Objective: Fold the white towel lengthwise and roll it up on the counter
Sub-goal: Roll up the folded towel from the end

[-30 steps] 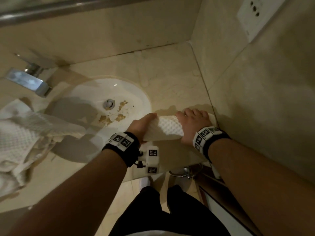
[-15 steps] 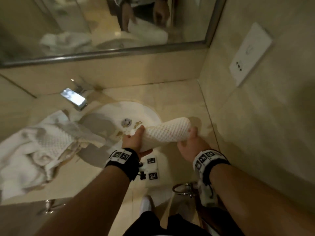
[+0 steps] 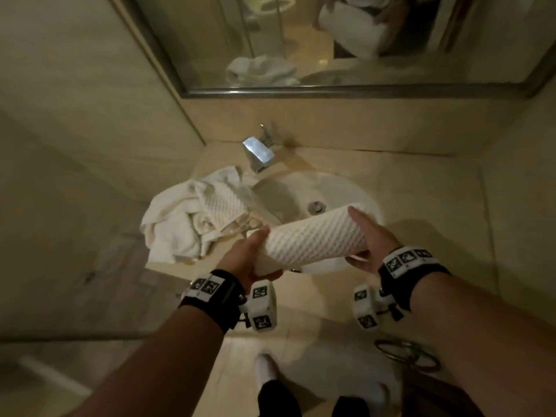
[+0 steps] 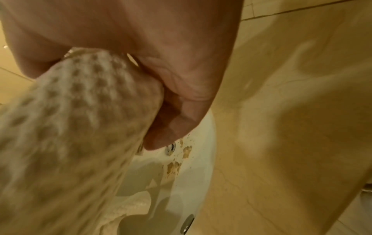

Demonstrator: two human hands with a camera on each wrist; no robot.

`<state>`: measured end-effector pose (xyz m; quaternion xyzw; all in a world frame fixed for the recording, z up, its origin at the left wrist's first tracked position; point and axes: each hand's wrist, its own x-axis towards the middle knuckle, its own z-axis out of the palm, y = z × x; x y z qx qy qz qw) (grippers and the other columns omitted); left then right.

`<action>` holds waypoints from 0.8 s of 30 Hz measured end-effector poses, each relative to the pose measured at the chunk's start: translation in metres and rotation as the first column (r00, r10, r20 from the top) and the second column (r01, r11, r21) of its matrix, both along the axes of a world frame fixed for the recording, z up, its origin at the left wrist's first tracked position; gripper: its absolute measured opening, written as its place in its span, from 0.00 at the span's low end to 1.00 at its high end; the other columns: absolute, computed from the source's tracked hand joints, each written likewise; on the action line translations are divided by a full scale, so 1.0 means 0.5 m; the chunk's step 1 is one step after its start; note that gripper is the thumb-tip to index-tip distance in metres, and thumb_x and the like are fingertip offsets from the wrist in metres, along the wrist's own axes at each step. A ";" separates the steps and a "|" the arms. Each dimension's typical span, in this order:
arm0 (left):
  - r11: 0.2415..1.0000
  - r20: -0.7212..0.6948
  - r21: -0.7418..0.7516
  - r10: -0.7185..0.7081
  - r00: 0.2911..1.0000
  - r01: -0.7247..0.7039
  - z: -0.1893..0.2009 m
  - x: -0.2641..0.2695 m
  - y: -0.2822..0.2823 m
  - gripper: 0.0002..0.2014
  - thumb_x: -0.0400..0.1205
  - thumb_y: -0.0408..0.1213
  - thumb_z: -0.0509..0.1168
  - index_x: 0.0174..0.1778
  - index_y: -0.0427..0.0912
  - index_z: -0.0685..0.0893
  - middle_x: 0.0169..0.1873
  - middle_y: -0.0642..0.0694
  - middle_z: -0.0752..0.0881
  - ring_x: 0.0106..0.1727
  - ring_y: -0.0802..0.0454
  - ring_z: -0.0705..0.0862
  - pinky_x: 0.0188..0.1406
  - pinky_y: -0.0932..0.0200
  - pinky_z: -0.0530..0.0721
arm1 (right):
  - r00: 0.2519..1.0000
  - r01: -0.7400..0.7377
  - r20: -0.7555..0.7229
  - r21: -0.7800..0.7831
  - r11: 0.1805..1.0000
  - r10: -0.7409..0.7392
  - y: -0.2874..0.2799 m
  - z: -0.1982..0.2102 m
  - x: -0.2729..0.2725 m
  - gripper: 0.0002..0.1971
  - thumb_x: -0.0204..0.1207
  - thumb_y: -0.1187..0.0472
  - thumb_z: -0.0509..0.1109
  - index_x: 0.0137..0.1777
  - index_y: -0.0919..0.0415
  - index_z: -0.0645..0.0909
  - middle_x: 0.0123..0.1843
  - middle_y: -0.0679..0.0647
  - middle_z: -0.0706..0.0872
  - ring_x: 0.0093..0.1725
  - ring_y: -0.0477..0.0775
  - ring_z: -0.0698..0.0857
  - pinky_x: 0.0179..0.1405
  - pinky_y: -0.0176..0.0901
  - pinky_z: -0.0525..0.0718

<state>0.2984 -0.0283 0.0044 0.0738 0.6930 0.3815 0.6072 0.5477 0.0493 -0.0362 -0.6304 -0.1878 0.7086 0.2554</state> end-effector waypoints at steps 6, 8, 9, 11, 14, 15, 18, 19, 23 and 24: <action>0.996 0.007 0.062 0.057 0.998 -0.058 0.007 -0.159 -0.053 0.27 0.78 0.57 0.75 0.69 0.48 0.81 0.66 0.42 0.82 0.63 0.36 0.84 0.44 0.38 0.92 | 0.980 -0.181 0.086 0.042 0.982 0.177 -0.009 0.045 -0.137 0.30 0.62 0.36 0.81 0.58 0.52 0.81 0.62 0.55 0.85 0.62 0.60 0.83 0.64 0.59 0.85; 0.995 0.002 0.061 0.074 0.997 -0.074 0.027 -0.222 -0.051 0.24 0.78 0.57 0.76 0.63 0.48 0.82 0.62 0.42 0.83 0.61 0.37 0.84 0.48 0.36 0.92 | 0.965 -0.234 0.134 0.064 0.970 0.224 -0.009 0.072 -0.203 0.40 0.57 0.35 0.82 0.66 0.57 0.80 0.63 0.56 0.86 0.62 0.61 0.84 0.66 0.60 0.84; 0.995 0.006 0.059 0.079 0.997 -0.079 0.036 -0.251 -0.045 0.20 0.79 0.57 0.75 0.58 0.49 0.82 0.61 0.42 0.83 0.59 0.38 0.84 0.49 0.36 0.92 | 0.959 -0.249 0.160 0.079 0.965 0.234 -0.008 0.086 -0.231 0.43 0.56 0.35 0.82 0.68 0.59 0.80 0.62 0.57 0.87 0.61 0.62 0.85 0.67 0.60 0.83; 0.994 -0.003 0.086 0.067 0.998 -0.066 0.064 -0.324 -0.028 0.17 0.81 0.57 0.73 0.55 0.50 0.82 0.60 0.43 0.82 0.57 0.39 0.84 0.50 0.37 0.91 | 0.950 -0.273 0.194 0.123 0.954 0.246 -0.003 0.127 -0.304 0.37 0.63 0.36 0.81 0.65 0.61 0.80 0.58 0.57 0.88 0.60 0.61 0.86 0.69 0.60 0.82; 0.988 -0.091 0.139 0.075 0.993 -0.062 0.099 -0.424 0.012 0.26 0.83 0.60 0.68 0.68 0.46 0.79 0.65 0.44 0.81 0.57 0.41 0.83 0.55 0.38 0.89 | 0.942 -0.319 0.165 0.170 0.932 0.292 0.020 0.175 -0.399 0.35 0.61 0.31 0.81 0.59 0.57 0.82 0.55 0.54 0.89 0.59 0.59 0.85 0.72 0.63 0.78; 0.986 -0.130 0.147 0.093 0.987 -0.074 0.110 -0.463 0.027 0.27 0.83 0.61 0.68 0.71 0.47 0.76 0.66 0.44 0.81 0.57 0.41 0.82 0.57 0.38 0.87 | 0.941 -0.331 0.140 0.174 0.927 0.309 0.031 0.183 -0.431 0.43 0.56 0.29 0.83 0.64 0.57 0.82 0.59 0.55 0.90 0.62 0.61 0.86 0.72 0.65 0.78; 0.982 -0.241 0.173 0.114 0.964 -0.073 0.142 -0.545 0.078 0.26 0.83 0.60 0.67 0.73 0.49 0.77 0.66 0.45 0.81 0.63 0.40 0.81 0.62 0.38 0.82 | 0.960 -0.275 0.014 0.222 0.935 0.279 0.048 0.206 -0.502 0.42 0.60 0.40 0.85 0.71 0.62 0.80 0.63 0.59 0.90 0.65 0.65 0.86 0.73 0.65 0.78; 0.982 -0.269 0.181 0.102 0.958 -0.054 0.152 -0.565 0.098 0.24 0.84 0.59 0.67 0.71 0.49 0.78 0.65 0.45 0.82 0.64 0.40 0.80 0.65 0.38 0.81 | 0.965 -0.251 -0.019 0.236 0.939 0.262 0.046 0.222 -0.521 0.36 0.67 0.45 0.82 0.70 0.65 0.80 0.63 0.61 0.89 0.65 0.65 0.87 0.73 0.65 0.79; 0.972 -0.387 0.230 0.036 0.921 0.059 0.181 -0.605 0.185 0.15 0.88 0.52 0.64 0.58 0.43 0.81 0.57 0.44 0.85 0.57 0.42 0.82 0.67 0.45 0.81 | 0.962 -0.241 -0.075 0.226 0.944 0.263 0.075 0.229 -0.563 0.20 0.82 0.54 0.71 0.66 0.69 0.83 0.62 0.64 0.89 0.66 0.67 0.86 0.74 0.63 0.77; 0.966 -0.391 0.248 0.033 0.920 0.071 0.183 -0.608 0.204 0.16 0.88 0.51 0.65 0.58 0.40 0.83 0.56 0.43 0.86 0.55 0.42 0.84 0.64 0.46 0.82 | 0.963 -0.229 -0.086 0.230 0.946 0.254 0.088 0.225 -0.568 0.19 0.83 0.55 0.70 0.65 0.69 0.83 0.62 0.64 0.89 0.66 0.66 0.85 0.74 0.63 0.77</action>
